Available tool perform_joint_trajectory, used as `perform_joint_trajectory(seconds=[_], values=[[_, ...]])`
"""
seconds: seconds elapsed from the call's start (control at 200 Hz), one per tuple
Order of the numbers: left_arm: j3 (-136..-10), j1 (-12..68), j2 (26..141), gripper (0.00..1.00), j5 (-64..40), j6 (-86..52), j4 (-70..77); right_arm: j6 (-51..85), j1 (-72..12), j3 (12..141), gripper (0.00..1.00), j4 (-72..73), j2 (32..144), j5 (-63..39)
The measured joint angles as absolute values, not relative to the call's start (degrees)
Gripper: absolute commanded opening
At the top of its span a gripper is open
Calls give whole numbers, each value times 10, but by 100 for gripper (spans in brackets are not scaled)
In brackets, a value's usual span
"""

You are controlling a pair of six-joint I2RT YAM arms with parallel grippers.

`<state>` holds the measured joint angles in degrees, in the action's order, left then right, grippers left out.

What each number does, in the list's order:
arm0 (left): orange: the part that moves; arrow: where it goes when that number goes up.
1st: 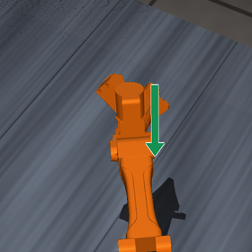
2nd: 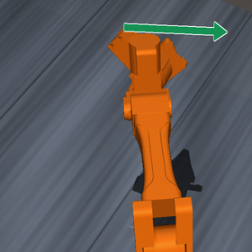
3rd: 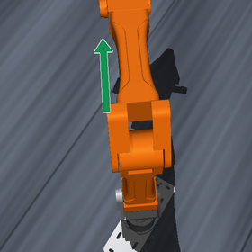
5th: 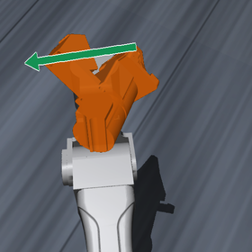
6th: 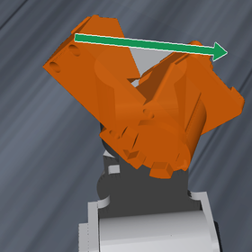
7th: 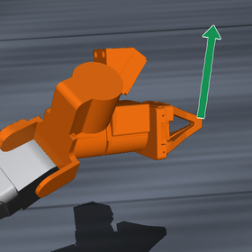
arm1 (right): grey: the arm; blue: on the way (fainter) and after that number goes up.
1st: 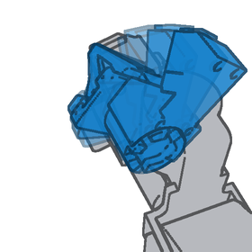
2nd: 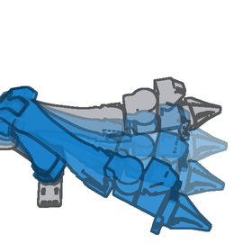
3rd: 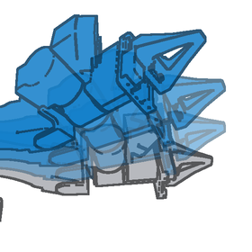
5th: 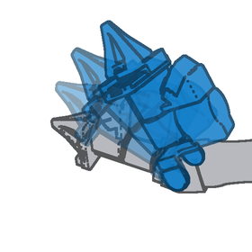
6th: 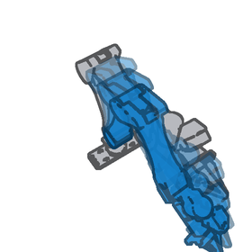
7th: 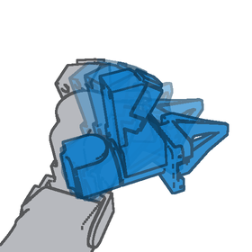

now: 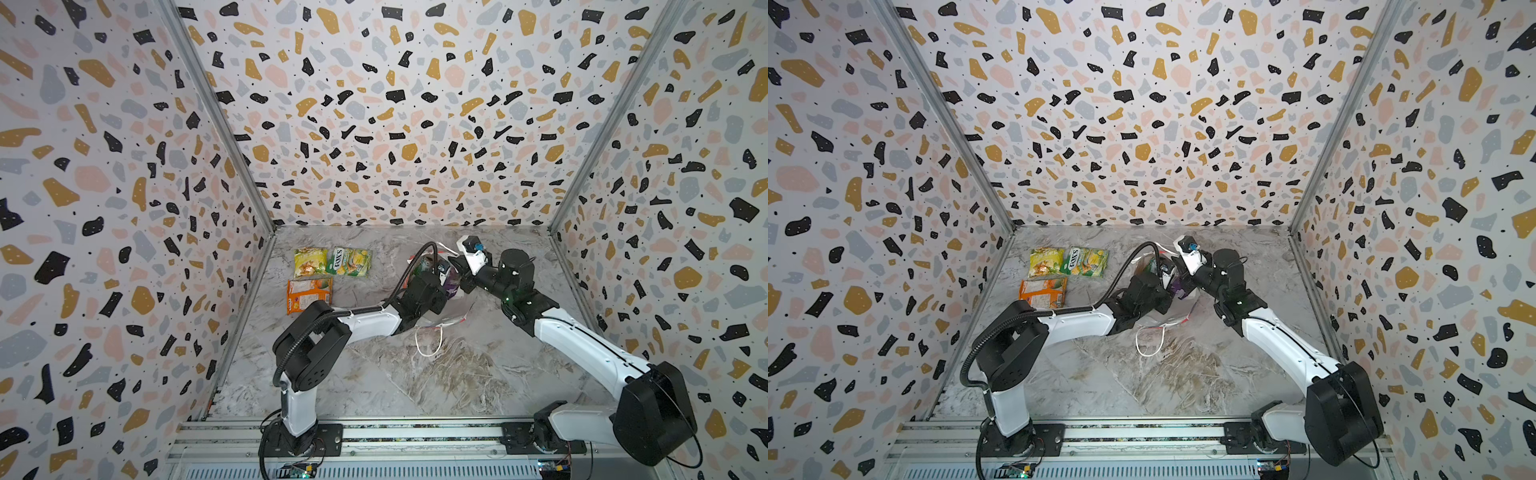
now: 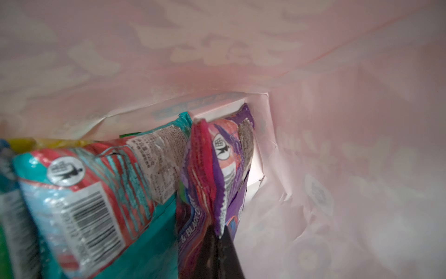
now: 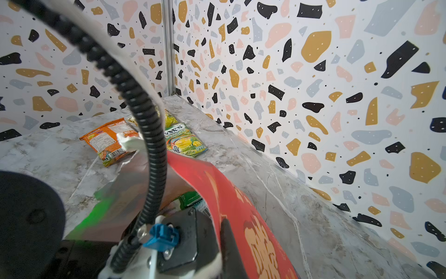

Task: Take the snacks out of the paper bag
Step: Pick up the snack from the paper bag.

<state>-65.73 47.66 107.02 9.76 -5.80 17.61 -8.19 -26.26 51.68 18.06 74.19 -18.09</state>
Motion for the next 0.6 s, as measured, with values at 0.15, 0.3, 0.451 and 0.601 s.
perform_joint_trajectory(seconds=[0.15, 0.3, 0.451, 0.601], values=[[-645, 477, 1047, 0, 92, -59, 171, -78, -258, 516, 0, 185, 743, -185], [-634, 476, 1020, 0, 90, -62, 170, -77, -257, 516, 0, 186, 743, -186], [-632, 476, 1005, 0, 90, -62, 168, -77, -256, 516, 0, 187, 743, -187], [-621, 476, 983, 0, 88, -62, 166, -75, -256, 516, 0, 190, 747, -187]])
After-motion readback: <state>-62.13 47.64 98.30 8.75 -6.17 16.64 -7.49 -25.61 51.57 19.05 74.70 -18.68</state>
